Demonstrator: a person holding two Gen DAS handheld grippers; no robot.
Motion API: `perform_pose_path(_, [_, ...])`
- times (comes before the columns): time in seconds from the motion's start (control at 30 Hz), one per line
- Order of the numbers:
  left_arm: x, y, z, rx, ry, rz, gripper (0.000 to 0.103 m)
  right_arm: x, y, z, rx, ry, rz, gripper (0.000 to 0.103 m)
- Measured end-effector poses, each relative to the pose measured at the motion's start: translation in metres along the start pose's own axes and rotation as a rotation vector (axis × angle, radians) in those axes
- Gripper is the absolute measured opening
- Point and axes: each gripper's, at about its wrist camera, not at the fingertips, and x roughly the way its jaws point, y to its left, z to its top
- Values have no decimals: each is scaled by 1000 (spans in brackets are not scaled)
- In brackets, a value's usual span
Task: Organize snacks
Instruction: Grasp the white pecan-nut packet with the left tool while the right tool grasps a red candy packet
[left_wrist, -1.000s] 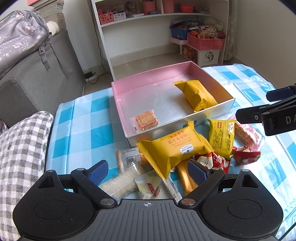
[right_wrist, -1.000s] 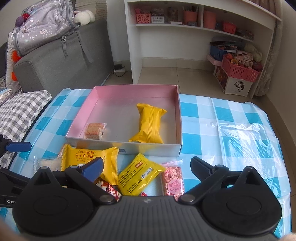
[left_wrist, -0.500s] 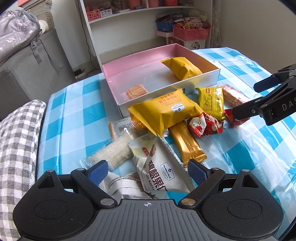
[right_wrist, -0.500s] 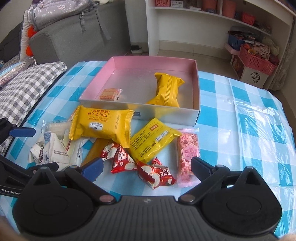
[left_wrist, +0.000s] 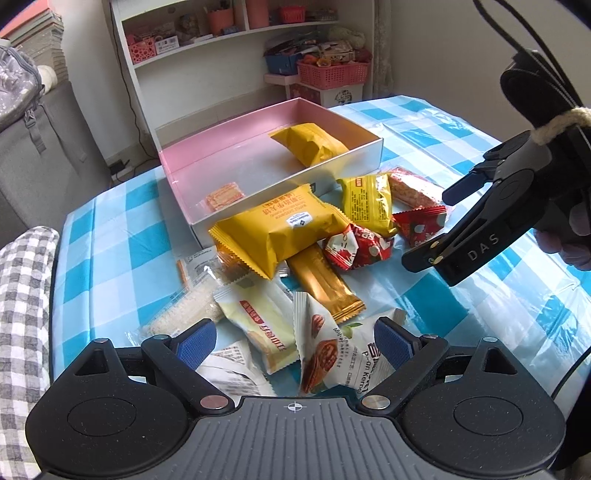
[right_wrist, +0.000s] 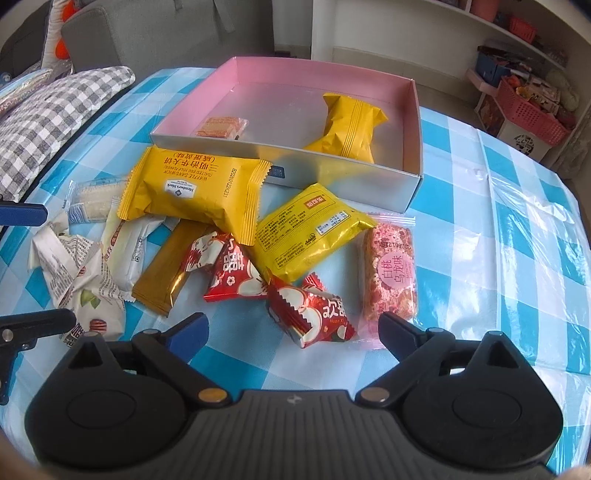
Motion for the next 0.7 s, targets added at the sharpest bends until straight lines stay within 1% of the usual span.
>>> perform_pose_path(0.13, [8, -13, -3, 27, 35, -42, 94, 4, 2, -2, -18, 12, -11, 95])
perform_pose_path(0.3, [21, -31, -8, 81, 70, -52, 94, 6, 7, -3, -61, 13, -27, 94])
perform_pose_path(0.37, [24, -35, -8, 81, 75, -58, 94, 6, 9, -4, -74, 13, -37, 90])
perform_pose_path(0.5, [28, -42, -7, 78, 75, -73, 92, 10, 9, -2, -90, 9, -56, 88])
perform_pose_path(0.63, [34, -46, -5, 76, 80, -69, 91, 12, 9, 0, -100, 3, -79, 82])
perform_pose_path(0.7, [37, -46, -4, 67, 88, -70, 87, 12, 9, 0, -106, 1, -90, 80])
